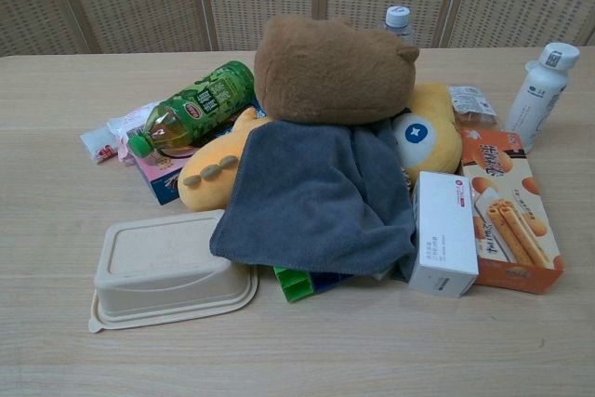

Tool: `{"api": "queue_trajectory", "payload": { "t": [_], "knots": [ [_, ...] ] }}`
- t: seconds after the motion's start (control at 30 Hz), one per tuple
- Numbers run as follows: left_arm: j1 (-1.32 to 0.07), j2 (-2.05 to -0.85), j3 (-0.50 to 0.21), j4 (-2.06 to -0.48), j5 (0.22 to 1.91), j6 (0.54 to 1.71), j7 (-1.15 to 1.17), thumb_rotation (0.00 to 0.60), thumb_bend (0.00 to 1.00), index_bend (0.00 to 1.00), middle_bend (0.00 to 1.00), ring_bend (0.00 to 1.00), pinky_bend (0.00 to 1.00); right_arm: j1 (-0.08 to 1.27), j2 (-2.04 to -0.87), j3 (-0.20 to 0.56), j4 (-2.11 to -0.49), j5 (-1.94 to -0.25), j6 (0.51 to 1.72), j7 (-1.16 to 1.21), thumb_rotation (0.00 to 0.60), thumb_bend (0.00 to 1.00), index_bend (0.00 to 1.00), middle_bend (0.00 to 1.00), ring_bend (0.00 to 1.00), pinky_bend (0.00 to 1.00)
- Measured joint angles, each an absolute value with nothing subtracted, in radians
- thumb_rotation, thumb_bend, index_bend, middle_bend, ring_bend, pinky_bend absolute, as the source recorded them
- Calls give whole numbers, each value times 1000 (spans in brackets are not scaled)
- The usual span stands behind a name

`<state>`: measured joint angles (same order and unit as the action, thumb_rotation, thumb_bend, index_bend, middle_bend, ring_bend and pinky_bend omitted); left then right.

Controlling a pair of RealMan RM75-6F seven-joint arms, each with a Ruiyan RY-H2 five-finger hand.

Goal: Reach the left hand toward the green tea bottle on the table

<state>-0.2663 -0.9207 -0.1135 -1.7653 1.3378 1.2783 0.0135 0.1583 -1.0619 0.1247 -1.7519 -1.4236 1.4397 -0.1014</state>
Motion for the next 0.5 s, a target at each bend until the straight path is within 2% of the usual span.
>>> {"api": "queue_trajectory", "payload": {
  "t": [0.5],
  "knots": [
    [-302,-922,-122,-1787,1330,1231,36,600,81,152,54,92,0,149,-1077,117,-1729,-1429,1445,-69,342,225,0,0,0,0]
  ]
}}
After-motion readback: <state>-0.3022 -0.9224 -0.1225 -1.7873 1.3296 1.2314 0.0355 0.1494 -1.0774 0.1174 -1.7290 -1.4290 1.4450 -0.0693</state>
